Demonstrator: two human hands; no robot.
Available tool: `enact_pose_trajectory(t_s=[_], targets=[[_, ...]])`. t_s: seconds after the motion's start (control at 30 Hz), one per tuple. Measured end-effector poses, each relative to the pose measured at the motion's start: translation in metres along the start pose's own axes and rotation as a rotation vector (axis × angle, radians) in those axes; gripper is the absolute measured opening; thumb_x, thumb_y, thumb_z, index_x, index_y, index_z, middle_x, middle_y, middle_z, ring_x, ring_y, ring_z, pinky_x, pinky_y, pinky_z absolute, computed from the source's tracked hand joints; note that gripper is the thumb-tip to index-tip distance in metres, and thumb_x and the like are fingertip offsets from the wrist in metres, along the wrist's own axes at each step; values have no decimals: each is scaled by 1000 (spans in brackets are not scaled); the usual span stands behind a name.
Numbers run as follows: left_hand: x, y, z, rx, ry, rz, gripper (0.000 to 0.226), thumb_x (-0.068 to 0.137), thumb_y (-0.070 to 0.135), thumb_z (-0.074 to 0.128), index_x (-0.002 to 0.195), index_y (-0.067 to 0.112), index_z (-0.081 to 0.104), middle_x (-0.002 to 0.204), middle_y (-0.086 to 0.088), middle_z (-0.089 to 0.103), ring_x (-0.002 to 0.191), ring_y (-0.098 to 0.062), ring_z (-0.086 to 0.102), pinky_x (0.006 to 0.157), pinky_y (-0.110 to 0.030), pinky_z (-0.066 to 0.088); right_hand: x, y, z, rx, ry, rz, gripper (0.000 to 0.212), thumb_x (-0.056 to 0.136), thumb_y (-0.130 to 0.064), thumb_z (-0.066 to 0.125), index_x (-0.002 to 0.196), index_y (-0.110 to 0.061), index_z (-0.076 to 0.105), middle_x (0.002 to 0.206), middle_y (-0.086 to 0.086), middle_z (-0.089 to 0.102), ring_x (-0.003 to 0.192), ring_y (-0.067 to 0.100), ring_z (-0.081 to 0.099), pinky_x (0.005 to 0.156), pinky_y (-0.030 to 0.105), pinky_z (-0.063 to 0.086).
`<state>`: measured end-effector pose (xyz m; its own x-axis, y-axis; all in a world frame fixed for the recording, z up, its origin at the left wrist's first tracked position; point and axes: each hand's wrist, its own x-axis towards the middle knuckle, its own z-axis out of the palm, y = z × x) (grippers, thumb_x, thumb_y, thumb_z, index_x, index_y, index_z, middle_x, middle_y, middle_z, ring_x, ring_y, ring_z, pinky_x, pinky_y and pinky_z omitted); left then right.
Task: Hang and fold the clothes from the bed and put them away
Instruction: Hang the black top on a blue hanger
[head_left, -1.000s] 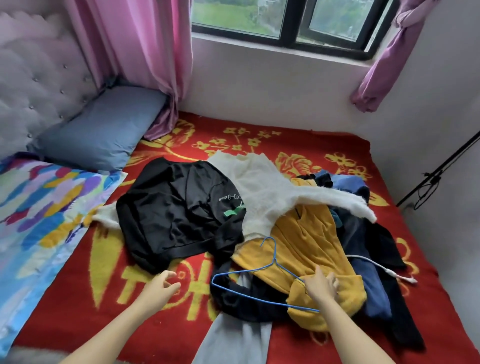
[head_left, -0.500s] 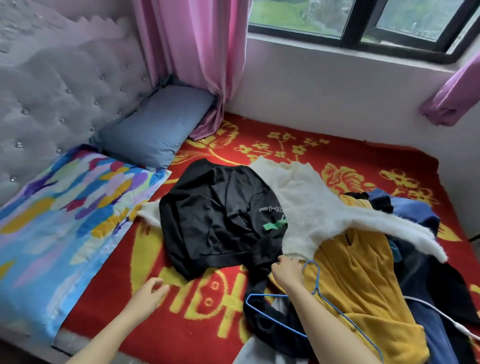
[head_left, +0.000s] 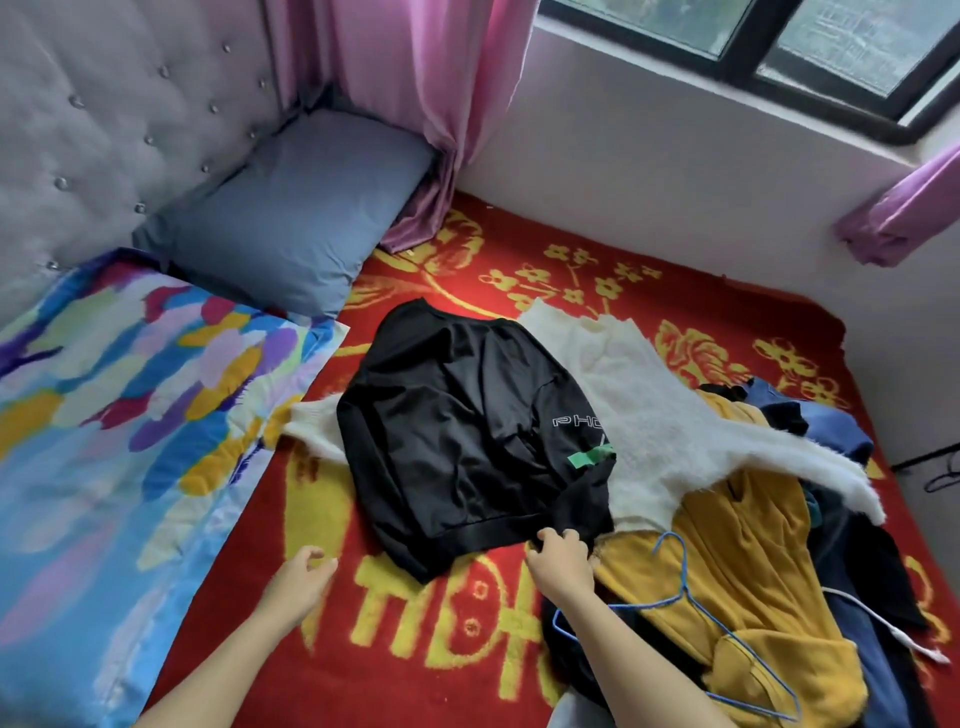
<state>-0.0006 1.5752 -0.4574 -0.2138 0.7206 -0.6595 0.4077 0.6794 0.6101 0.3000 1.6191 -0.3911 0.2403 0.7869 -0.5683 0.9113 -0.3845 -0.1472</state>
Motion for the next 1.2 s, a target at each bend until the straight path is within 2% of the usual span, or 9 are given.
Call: enact_pose_trajectory(t_s=[0.13,0.23,0.3,0.43,0.57,0.73,0.87,1.1,1.2], targets=[[21,-7,-3,32,-66,-40,35,95,23,52,125,5,51,114,-16,57,105,-31,56,92,-41,47,6,-14,19,-79,-26,7,38,96,-26,39,132,-16,41,140,10,33,125,27,35,97,37,40],[37,-6,-1,96,-85,-60,36,95,25,51,126,8,49,98,-8,57,92,-28,58,78,-31,45,26,-27,34,-117,-40,7,39,95,-23,42,133,-16,39,138,9,34,124,26,36,95,35,42],[47,-3,3,152,-86,-61,37,95,28,50,128,10,48,102,-8,58,94,-28,58,72,-29,39,40,-37,44,-116,-43,-16,43,94,-21,43,136,-16,38,137,8,36,124,26,36,92,34,43],[72,-3,18,219,-113,-90,41,96,32,49,131,12,44,120,-11,57,105,-29,58,81,-30,43,63,-55,76,-139,-92,-126,46,92,-26,48,135,-16,39,137,7,37,125,26,37,94,34,40],[87,-6,41,176,-114,-111,39,95,31,51,129,14,45,106,-4,56,82,-19,55,67,-26,37,84,-61,109,-113,-126,-179,53,93,-39,51,138,-18,34,140,4,35,127,24,36,94,32,40],[89,-30,63,90,-158,-202,40,94,29,54,131,15,46,120,-11,56,104,-20,56,74,-23,35,118,-78,142,-134,-167,-193,59,94,-42,50,142,-17,26,147,7,27,130,24,33,96,34,40],[100,-35,55,114,-176,-215,38,95,29,52,131,16,45,111,-3,54,81,-12,54,65,-23,36,139,-88,154,-248,-152,-149,57,91,-42,55,136,-17,30,136,6,35,121,25,40,91,35,41],[142,-20,39,174,-147,-185,40,97,32,48,132,15,43,104,1,51,66,-10,52,56,-24,36,155,-79,172,-306,-124,-206,51,96,-28,47,141,-20,26,138,6,35,121,25,41,88,33,39],[148,-18,48,177,-169,-197,46,96,31,50,137,14,39,119,-5,52,88,-19,59,71,-29,43,155,-69,180,-298,-85,-248,41,99,-26,39,138,-20,30,142,6,33,123,22,39,84,30,39]])
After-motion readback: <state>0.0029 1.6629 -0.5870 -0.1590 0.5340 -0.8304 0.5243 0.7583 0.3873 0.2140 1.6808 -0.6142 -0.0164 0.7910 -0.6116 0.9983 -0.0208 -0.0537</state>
